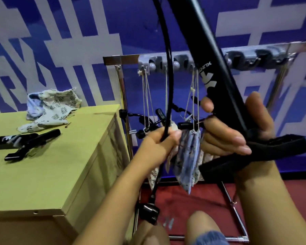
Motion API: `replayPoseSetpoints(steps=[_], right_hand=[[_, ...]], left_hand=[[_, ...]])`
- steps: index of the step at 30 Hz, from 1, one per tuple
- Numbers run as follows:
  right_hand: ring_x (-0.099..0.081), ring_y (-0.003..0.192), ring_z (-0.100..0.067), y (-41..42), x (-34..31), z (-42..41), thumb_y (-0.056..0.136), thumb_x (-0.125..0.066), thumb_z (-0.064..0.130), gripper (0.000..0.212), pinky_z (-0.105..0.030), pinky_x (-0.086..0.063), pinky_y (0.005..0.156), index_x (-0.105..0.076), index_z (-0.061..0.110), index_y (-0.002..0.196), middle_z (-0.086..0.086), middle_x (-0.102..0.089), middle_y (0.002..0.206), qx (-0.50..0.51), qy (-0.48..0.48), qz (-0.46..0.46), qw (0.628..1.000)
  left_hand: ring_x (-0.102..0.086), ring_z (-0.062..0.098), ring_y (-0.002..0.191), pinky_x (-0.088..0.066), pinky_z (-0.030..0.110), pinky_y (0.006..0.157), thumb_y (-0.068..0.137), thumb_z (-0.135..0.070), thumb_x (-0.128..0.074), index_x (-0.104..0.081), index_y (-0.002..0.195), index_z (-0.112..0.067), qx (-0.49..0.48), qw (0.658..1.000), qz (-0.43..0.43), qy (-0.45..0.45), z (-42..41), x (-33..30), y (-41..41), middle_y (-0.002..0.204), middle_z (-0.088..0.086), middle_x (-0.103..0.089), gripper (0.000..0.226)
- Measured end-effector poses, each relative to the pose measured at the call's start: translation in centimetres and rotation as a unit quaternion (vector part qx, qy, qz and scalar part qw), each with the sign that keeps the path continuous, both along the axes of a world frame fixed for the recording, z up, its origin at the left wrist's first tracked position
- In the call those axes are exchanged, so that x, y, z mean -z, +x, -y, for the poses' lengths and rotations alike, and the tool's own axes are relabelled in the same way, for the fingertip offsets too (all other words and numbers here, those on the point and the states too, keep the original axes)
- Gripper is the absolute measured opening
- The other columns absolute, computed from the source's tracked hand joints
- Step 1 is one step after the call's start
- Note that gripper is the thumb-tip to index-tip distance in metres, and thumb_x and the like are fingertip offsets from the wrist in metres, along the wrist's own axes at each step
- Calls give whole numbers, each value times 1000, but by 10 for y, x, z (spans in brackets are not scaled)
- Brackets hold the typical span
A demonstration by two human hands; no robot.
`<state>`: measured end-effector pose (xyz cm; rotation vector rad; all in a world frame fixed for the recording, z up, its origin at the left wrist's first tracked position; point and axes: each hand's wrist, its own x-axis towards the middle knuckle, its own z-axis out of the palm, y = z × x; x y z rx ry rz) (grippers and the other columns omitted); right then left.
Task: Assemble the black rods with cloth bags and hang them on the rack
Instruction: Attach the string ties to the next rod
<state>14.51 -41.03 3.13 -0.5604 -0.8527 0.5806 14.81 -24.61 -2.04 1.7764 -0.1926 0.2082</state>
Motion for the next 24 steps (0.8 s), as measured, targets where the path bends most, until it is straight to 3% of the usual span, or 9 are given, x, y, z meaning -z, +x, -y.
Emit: replayPoseSetpoints(steps=[2,4,6,9,11,13,17,24], right_hand=[[-36,37,-12,-6,0,11,88,-59,31,41,-27,-25,45,-39,2,109,-5,-43,55,9,13,33,999],[-40,36,-11,-7,-8,13,79,-66,36,43,-23,-31,47,-46,7,102,-4,-50,53,144,-33,23,989],[-41,33,-12,-13,-14,5,65,-70,43,45,-20,-34,46,-50,12,92,-2,-51,48,261,-68,-2,963],[-42,34,-15,-15,-14,-10,76,-67,34,32,-23,-34,44,-48,12,90,-3,-51,47,355,-76,-43,931],[-45,38,-16,-17,-15,-18,75,-58,39,33,-24,-37,45,-48,12,90,-3,-52,50,360,-56,-63,929],[-48,42,-17,-21,-17,-24,67,-64,43,45,-25,-42,47,-46,10,94,-3,-53,53,352,-35,-78,932],[-65,57,-15,-30,-20,-28,71,-64,41,50,-27,-52,52,-48,6,102,-4,-64,65,352,-16,-87,932],[-71,68,-18,-40,-20,-32,73,-57,36,34,-22,-51,50,-49,13,96,-9,-73,80,385,-7,-71,920]], left_hand=[[-48,1,53,-38,20,57,89,-22,-60,-62,65,-19,-32,998,33,-34,-13,-3,-10,55,-13,-57,25],[-46,6,55,-37,25,56,81,-36,-68,-63,62,-21,-46,994,89,-50,-18,-13,-26,57,-9,-53,25],[-46,3,55,-38,19,54,75,-48,-62,-64,64,-27,-45,989,137,-46,-14,-25,-42,57,-9,-53,24],[-46,4,55,-37,18,55,79,-49,-48,-63,69,-25,-29,984,173,-41,-1,-34,-66,59,-10,-54,30],[-48,9,61,-39,24,61,82,-46,-42,-60,71,-21,4,984,171,-37,8,-34,-76,63,-8,-54,33],[-47,16,64,-36,31,63,86,-44,-38,-55,71,-18,33,985,171,-7,17,-31,-79,66,-5,-50,35],[-51,14,69,-40,25,65,93,-39,-35,-52,71,-19,24,969,232,76,23,-33,-82,70,-4,-50,34],[-53,17,69,-42,42,63,94,-42,-34,-54,71,-13,2,951,255,176,18,-37,-83,69,-1,-50,42]])
